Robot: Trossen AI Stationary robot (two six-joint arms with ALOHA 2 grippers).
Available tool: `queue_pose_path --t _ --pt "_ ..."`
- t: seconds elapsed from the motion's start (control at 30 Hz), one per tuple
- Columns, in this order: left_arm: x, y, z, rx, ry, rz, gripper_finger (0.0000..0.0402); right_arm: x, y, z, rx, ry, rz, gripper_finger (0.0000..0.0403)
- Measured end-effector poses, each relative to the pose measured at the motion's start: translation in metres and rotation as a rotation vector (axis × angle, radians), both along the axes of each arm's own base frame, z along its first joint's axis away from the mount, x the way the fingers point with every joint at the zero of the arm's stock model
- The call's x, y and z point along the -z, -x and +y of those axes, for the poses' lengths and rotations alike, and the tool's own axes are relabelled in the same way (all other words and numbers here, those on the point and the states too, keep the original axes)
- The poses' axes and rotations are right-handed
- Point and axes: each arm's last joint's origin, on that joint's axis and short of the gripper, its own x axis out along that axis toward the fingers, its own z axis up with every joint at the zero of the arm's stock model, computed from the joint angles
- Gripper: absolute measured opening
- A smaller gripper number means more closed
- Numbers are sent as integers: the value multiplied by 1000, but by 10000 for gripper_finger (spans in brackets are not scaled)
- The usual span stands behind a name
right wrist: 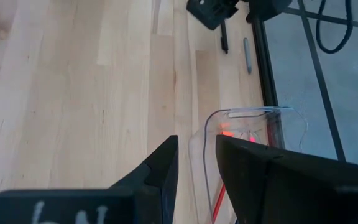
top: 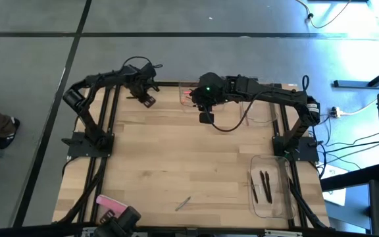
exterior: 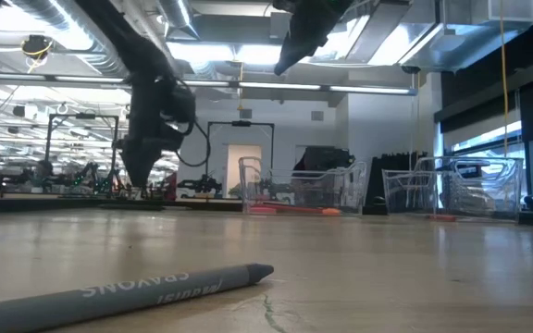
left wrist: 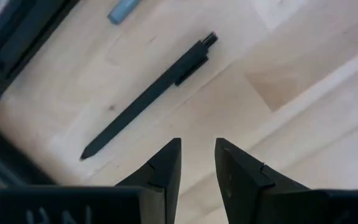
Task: Sort crayons/erasers/pens/pencils in bins
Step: Put the black pen into the bottom right transparent bin
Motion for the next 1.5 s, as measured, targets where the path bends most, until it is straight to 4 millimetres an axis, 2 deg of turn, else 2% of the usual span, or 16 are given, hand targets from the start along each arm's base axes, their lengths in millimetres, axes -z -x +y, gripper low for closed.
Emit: queue_pose_path --t 0.23,0.57,0.97,1.2,1.5 --pt "20 3 -1 -30 -36 -59 92 -1 -1 0 -2 4 -10 111" --pt "38 11 9 -64 -148 -134 92 -1 -1 0 0 3 -12 111" --pt "37 14 25 -2 -278 -195 92 -2 -2 0 0 7 -27 111" --pt "36 13 26 -3 -294 -207 92 -2 -2 0 1 5 -30 111" --pt "29 17 43 -37 -425 -282 92 -2 -2 0 2 4 -30 111"
